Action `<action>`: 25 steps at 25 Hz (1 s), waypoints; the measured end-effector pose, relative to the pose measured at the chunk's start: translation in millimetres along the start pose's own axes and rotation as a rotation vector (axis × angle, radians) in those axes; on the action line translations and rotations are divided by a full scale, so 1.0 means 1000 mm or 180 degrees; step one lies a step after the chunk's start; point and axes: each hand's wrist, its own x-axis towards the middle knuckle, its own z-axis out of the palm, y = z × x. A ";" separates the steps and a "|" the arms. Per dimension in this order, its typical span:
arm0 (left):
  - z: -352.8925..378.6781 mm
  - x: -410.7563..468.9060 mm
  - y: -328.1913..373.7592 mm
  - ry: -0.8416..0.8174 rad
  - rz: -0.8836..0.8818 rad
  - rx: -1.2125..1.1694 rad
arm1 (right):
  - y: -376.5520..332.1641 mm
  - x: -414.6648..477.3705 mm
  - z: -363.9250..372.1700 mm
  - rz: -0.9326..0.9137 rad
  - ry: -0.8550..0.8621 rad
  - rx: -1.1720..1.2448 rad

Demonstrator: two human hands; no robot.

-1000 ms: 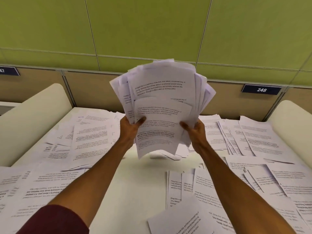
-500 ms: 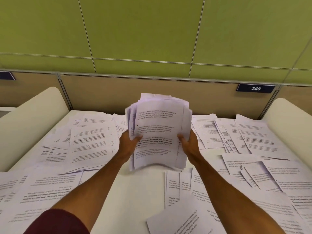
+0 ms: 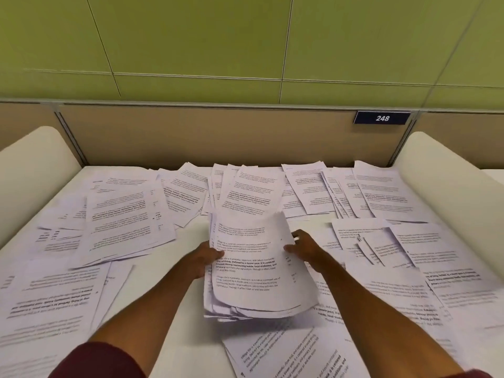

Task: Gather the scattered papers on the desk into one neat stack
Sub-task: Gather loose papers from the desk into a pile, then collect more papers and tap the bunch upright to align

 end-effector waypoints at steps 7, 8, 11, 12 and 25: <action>0.028 0.005 -0.031 0.0326 -0.0064 0.0011 | 0.086 -0.027 -0.011 0.0136 0.0983 -0.1795; 0.036 0.005 -0.033 0.0363 -0.0046 0.0076 | 0.088 -0.028 -0.006 0.0176 0.0787 -0.1821; 0.059 0.004 -0.037 0.0385 0.0142 0.0283 | 0.082 -0.026 -0.003 0.0142 0.0350 -0.1756; 0.064 0.003 -0.035 0.0464 0.0253 0.0428 | 0.078 -0.025 -0.006 0.0116 0.0232 -0.1637; 0.062 -0.008 -0.012 0.0289 -0.0267 -0.0580 | 0.077 -0.029 -0.033 -0.0260 0.0251 -0.0673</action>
